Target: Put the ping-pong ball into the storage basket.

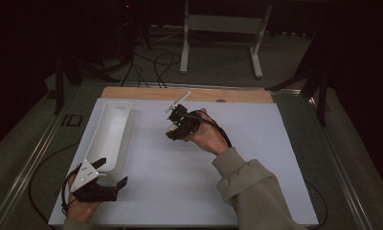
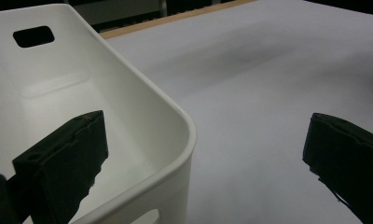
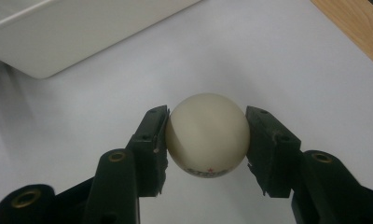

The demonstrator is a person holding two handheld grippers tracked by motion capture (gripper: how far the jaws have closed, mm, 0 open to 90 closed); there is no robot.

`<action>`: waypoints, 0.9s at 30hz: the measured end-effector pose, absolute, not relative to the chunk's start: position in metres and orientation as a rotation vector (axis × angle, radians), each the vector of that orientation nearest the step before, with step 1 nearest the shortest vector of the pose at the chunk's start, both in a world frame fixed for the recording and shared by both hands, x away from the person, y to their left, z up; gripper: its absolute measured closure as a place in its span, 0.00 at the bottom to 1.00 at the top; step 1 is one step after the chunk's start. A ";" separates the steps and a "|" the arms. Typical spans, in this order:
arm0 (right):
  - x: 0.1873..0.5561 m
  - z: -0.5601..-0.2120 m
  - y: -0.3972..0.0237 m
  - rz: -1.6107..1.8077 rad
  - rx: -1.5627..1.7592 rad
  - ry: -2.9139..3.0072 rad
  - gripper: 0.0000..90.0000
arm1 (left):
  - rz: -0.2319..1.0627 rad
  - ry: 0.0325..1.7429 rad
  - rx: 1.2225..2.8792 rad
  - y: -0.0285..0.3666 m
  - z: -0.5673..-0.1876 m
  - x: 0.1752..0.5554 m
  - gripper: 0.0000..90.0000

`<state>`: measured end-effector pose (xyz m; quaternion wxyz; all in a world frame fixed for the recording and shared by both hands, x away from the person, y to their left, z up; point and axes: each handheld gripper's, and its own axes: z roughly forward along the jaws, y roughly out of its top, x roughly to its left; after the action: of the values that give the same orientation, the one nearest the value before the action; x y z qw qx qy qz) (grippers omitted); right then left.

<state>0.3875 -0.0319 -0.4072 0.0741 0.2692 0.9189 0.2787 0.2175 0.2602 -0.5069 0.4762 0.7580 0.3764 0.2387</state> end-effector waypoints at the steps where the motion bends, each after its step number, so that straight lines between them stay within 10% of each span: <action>1: 0.388 -0.407 -0.031 0.837 0.806 2.758 0.57 | 0.584 0.920 1.852 0.260 -0.507 0.217 0.01; 27: 0.391 -0.406 -0.016 0.857 0.809 2.765 0.57 | 0.583 0.919 1.854 0.260 -0.507 0.218 0.01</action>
<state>0.3908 -0.0163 -0.4064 0.0678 0.2686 0.9178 0.2845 0.2177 0.2602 -0.5071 0.4759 0.7584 0.3761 0.2385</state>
